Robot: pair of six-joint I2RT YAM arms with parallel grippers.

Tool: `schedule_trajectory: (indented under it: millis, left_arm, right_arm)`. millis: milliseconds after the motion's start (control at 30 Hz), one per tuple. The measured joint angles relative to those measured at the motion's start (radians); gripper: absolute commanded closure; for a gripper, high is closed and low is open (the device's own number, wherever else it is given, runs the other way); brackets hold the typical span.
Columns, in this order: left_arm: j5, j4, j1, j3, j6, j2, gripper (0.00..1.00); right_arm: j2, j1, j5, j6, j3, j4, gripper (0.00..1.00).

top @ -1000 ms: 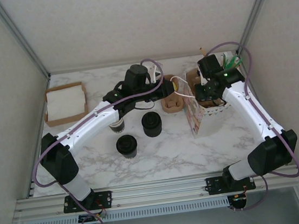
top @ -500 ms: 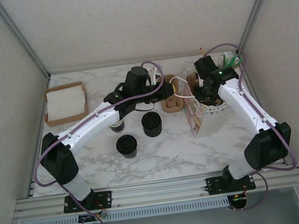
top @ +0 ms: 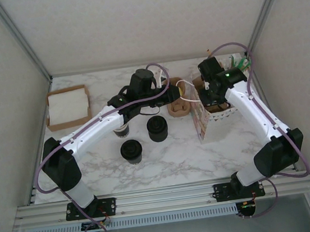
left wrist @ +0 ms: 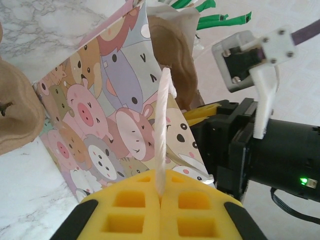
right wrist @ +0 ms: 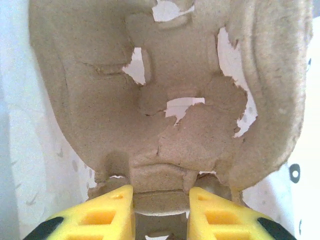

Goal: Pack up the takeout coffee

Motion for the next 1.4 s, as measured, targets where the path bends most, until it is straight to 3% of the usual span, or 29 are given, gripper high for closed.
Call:
schedule_trajectory:
  millis: [600,1400]
  left_arm:
    - [0.000,0.002,0.000,-0.011,0.000,0.000,1.00]
    - [0.000,0.006,0.000,-0.026,-0.004,0.000,1.00]
  right_arm:
    - [-0.004,0.066,0.119,0.002,0.078,-0.056,0.74]
    - [0.076,0.046,0.171,0.064,0.065,-0.089,0.73]
